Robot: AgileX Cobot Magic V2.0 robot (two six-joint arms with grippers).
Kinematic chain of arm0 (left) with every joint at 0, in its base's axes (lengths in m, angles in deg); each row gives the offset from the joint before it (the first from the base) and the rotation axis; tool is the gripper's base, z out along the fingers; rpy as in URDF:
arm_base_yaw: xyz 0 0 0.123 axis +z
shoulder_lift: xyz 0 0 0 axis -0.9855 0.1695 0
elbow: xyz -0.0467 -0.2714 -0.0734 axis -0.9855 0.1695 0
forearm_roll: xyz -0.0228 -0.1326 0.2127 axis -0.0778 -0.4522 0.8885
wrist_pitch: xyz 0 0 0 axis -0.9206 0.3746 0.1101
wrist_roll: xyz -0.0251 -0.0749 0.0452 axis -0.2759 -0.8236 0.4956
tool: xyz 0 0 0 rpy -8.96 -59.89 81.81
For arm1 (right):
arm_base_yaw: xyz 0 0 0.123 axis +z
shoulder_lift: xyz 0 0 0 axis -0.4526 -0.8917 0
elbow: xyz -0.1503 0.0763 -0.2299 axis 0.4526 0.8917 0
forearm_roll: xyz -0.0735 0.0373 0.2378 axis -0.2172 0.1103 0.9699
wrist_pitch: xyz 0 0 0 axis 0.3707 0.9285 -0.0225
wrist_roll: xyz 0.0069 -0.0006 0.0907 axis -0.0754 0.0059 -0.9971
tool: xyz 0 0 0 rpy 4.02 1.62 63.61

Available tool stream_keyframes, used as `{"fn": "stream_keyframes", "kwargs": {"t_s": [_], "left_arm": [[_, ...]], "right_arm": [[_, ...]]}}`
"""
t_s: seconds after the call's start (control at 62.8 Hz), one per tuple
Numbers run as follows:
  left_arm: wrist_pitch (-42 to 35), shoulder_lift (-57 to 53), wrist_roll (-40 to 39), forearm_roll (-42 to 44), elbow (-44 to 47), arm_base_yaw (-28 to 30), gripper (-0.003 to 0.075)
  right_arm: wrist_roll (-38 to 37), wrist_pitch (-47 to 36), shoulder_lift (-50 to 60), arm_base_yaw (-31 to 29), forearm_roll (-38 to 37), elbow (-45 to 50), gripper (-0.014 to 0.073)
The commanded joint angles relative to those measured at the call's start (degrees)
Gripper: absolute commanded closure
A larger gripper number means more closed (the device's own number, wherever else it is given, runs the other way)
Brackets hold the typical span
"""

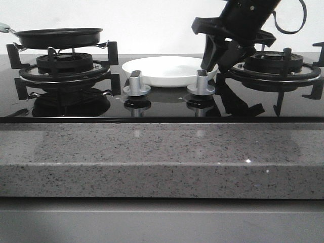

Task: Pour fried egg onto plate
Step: 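Lower the right gripper to the rim of the white plate, then grip the plate rim with the right gripper and tilt it up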

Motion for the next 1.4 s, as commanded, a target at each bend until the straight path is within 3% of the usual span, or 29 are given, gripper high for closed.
{"fn": "stream_keyframes", "kwargs": {"t_s": [0.0,0.255,0.573,0.844,1.083,1.385], "left_arm": [[-4.23,0.45,-0.62,-0.01,-2.07,-0.39,0.0282],[-4.23,0.45,-0.62,-0.01,-2.07,-0.39,0.0282],[-4.23,0.45,-0.62,-0.01,-2.07,-0.39,0.0282],[-4.23,0.45,-0.62,-0.01,-2.07,-0.39,0.0282],[-4.23,0.45,-0.62,0.1,-2.07,-0.39,0.0282],[-4.23,0.45,-0.62,0.1,-2.07,-0.39,0.0282]], "right_arm": [[0.69,-1.33,3.33,-0.27,0.37,-1.9,0.0263],[0.69,-0.65,2.93,-1.06,0.81,-1.9,0.0263],[0.69,2.65,1.54,-3.16,8.53,-1.9,0.0269],[0.62,3.64,1.44,-3.23,9.49,-1.9,0.0545],[0.03,0.44,1.44,-3.23,11.56,-1.96,0.0701],[-0.72,0.13,2.22,-3.23,11.81,-9.07,0.0709]]}}
